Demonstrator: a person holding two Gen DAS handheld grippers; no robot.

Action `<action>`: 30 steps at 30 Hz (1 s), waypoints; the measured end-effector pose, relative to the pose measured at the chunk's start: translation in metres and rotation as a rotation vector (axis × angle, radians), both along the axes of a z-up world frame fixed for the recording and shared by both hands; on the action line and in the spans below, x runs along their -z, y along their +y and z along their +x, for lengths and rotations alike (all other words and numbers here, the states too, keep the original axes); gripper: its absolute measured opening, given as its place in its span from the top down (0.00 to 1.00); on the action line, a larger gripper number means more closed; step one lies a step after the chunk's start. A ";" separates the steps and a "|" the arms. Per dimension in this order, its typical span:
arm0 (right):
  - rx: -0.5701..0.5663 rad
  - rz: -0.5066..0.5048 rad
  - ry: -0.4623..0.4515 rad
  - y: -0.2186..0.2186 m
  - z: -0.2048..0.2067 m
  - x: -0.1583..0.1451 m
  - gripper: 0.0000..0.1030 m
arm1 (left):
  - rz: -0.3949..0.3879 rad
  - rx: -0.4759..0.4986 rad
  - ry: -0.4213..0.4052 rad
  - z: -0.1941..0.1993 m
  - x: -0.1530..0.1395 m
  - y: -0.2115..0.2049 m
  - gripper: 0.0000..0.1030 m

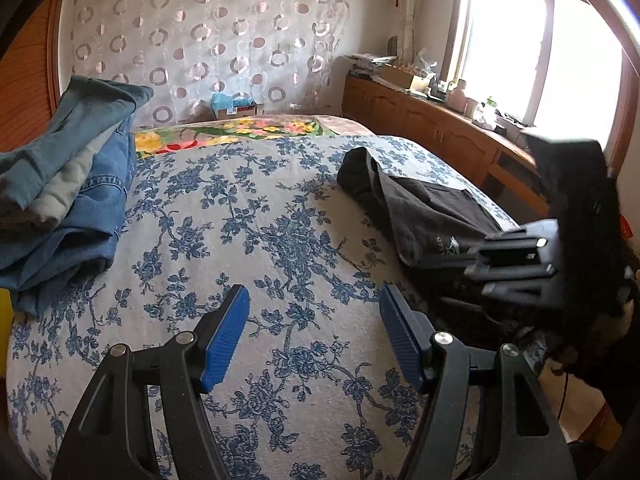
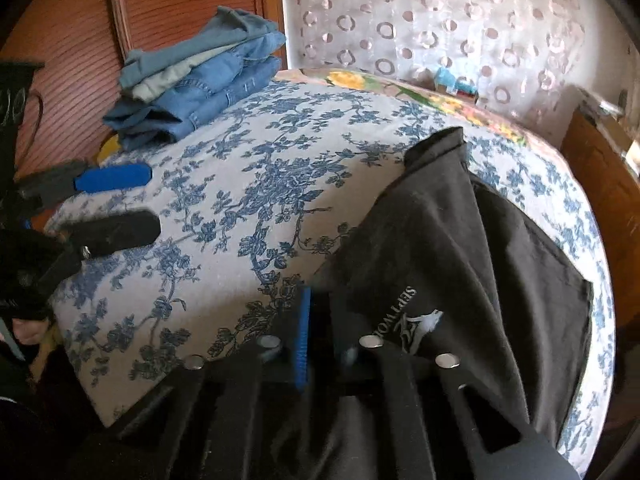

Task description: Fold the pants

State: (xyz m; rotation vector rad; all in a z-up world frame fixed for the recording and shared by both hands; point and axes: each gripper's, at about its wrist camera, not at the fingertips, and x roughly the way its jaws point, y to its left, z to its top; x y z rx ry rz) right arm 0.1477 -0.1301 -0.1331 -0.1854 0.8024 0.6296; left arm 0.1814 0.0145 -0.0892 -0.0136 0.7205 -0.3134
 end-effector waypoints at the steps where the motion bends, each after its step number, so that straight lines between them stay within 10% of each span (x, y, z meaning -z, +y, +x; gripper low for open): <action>1: 0.007 0.006 -0.017 -0.004 -0.001 -0.004 0.97 | 0.002 0.003 0.002 0.001 0.000 -0.002 0.34; 30: 0.215 0.013 -0.149 -0.119 0.055 -0.040 0.98 | 0.058 0.124 0.076 0.048 0.016 -0.090 0.34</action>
